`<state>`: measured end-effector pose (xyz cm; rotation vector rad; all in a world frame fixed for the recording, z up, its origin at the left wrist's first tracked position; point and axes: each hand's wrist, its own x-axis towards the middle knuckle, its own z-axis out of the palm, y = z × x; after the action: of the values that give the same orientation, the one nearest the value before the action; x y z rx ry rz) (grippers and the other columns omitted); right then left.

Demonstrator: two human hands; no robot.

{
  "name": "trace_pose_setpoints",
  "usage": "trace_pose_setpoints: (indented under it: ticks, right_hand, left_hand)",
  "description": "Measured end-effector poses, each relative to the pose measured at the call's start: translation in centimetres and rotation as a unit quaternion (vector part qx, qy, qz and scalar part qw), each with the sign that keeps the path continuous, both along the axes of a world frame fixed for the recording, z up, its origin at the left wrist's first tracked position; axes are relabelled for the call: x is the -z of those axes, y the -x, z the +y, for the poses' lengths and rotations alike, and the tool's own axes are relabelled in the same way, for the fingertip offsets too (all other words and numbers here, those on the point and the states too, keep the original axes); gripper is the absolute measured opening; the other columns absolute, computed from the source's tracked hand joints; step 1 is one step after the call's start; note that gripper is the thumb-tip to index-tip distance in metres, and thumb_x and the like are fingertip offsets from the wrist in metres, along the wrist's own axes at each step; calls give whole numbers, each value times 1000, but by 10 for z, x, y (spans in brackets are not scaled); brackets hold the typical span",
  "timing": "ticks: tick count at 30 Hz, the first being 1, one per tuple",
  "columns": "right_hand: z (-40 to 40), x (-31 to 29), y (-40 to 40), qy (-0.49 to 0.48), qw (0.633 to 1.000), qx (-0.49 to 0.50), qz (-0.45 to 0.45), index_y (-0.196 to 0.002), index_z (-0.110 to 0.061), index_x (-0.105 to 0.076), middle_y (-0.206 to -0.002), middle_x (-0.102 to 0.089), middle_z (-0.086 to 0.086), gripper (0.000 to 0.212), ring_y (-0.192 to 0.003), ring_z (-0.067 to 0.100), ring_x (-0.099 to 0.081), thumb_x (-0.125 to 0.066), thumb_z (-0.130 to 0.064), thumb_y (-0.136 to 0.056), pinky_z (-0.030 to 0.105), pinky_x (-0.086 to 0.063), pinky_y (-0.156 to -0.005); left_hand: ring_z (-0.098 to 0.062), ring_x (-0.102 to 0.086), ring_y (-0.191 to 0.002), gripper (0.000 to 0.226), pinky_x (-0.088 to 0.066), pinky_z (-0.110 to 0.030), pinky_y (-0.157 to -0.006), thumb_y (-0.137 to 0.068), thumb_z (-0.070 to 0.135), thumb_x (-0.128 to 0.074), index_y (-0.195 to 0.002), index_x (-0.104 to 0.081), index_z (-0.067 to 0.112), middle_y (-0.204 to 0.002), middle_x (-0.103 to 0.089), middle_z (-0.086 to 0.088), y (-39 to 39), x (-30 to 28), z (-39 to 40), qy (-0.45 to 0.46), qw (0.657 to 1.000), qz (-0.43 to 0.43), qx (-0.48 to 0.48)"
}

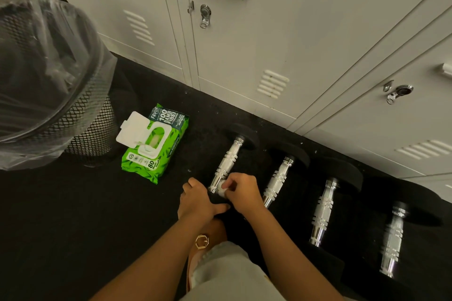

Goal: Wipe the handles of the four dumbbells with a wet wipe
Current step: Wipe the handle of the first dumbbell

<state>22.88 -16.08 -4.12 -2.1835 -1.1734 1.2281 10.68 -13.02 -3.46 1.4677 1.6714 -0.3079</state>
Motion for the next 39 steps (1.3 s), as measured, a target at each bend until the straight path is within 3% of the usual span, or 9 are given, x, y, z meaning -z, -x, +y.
trace_pose_setpoints:
  ticks: [5, 8, 10, 13, 18, 22, 24, 28, 39]
  right_hand:
    - [8, -1, -9, 0, 999, 48, -17, -84, -4, -68, -86, -64, 8, 15, -70, 9, -55, -58, 6, -80, 4, -40, -51]
    - [2, -1, -1, 8, 1000, 1, 2, -83, -3, -69, -86, -66, 8, 12, -79, 15, -61, -62, 5, -78, 20, -51, -68]
    - [4, 1, -2, 8, 998, 56, -5, -82, -5, -69, -84, -66, 10, 12, -79, 18, -62, -61, 4, -78, 28, -55, -73]
    - [13, 3, -6, 55, 990, 132, 1, -91, -7, -67, -88, -62, 9, 15, -80, 20, -60, -59, 0, -80, 30, -54, -71]
    - [18, 8, 0, 183, 980, 66, 47, -102, -3, -68, -99, -67, 13, 25, -92, 26, -65, -58, -16, -83, 31, -54, -77]
    - [29, 10, -5, 144, 958, 207, 133, -74, -7, -70, -92, -70, 20, 12, -90, 31, -68, -59, -5, -80, 44, -57, -84]
    - [30, 7, -4, 135, 950, 244, 139, -78, -2, -69, -88, -68, 18, 13, -87, 30, -67, -57, -4, -83, 43, -58, -82]
    - [23, 7, 4, 205, 970, 108, 69, -100, -4, -70, -103, -69, 13, 23, -96, 25, -66, -59, -17, -85, 27, -52, -74]
    - [30, 10, -6, 216, 967, 95, 98, -100, 1, -70, -95, -70, 17, 26, -90, 27, -68, -64, -5, -75, 37, -56, -84]
  left_hand:
    - [-32, -39, -131, 109, -43, -44, -104, -57, 46, -87, -136, -24, 5, -142, -32, -16, 0, 1, 1, -3, 1000, 9, 2]
    - [-32, -39, -131, 109, -44, -44, -103, -58, 44, -87, -137, -23, 6, -142, -31, -16, 0, 1, 0, 3, 1000, 8, 0]
    - [-32, -40, -130, 109, -44, -44, -102, -57, 45, -87, -136, -23, 6, -141, -32, -16, -1, 1, 0, 0, 1000, 9, 2]
    - [-32, -42, -129, 107, -44, -43, -102, -56, 46, -87, -134, -26, 5, -139, -34, -16, -1, 1, 0, -7, 1000, 11, 4]
    - [-33, -43, -128, 109, -45, -44, -101, -55, 47, -88, -133, -26, 5, -138, -35, -16, 0, 2, 0, -6, 1000, 8, 2]
    - [-32, -41, -130, 109, -44, -44, -102, -57, 47, -87, -135, -24, 5, -140, -33, -16, -1, 2, 1, -4, 1000, 12, 3]
    - [-32, -41, -130, 109, -44, -43, -102, -57, 46, -87, -135, -24, 5, -140, -33, -16, -1, 2, 1, -7, 1000, 18, 4]
    - [-32, -41, -129, 111, -44, -43, -102, -56, 46, -88, -137, -23, 6, -140, -33, -16, 0, 3, 0, -3, 1000, 8, 2]
    - [-32, -42, -128, 107, -44, -43, -102, -56, 46, -88, -134, -26, 5, -138, -34, -15, 0, 1, 0, -7, 1000, 5, 5]
